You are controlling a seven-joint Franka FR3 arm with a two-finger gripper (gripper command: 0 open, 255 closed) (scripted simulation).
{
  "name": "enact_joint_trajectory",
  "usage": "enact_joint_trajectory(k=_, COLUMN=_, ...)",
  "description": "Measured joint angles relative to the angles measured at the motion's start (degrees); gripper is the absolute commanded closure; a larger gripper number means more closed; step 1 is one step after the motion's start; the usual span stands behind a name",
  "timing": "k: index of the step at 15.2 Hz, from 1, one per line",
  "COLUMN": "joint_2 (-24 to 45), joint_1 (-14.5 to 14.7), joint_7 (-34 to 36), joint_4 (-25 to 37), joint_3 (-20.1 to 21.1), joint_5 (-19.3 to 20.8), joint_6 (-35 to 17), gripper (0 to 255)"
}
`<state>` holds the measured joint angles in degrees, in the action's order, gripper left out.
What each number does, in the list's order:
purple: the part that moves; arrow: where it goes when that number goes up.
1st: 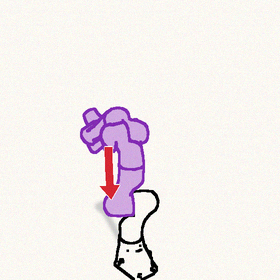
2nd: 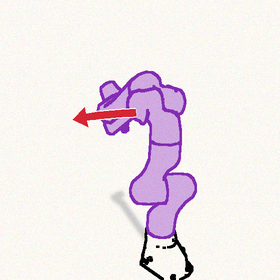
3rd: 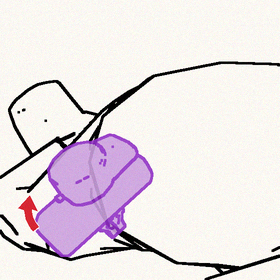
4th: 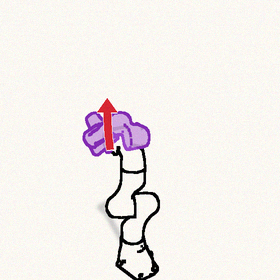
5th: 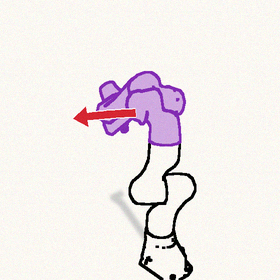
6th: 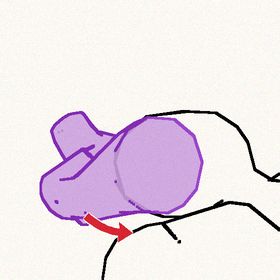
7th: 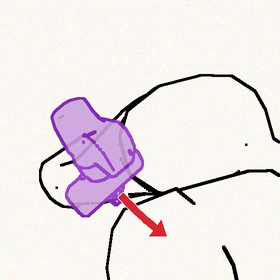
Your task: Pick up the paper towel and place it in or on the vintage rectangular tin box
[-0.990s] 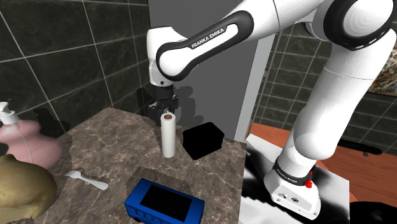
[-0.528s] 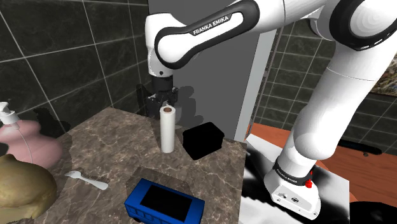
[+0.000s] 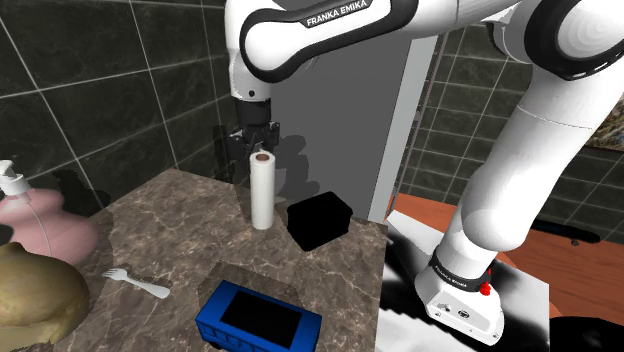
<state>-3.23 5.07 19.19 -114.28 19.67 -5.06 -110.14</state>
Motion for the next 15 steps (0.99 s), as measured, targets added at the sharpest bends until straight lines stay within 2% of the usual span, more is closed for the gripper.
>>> enact_joint_trajectory(k=15, joint_2=-1.11, joint_1=-0.14, joint_7=0.57, joint_4=10.49, joint_3=-0.23, joint_5=-0.09, joint_6=11.53, gripper=255)
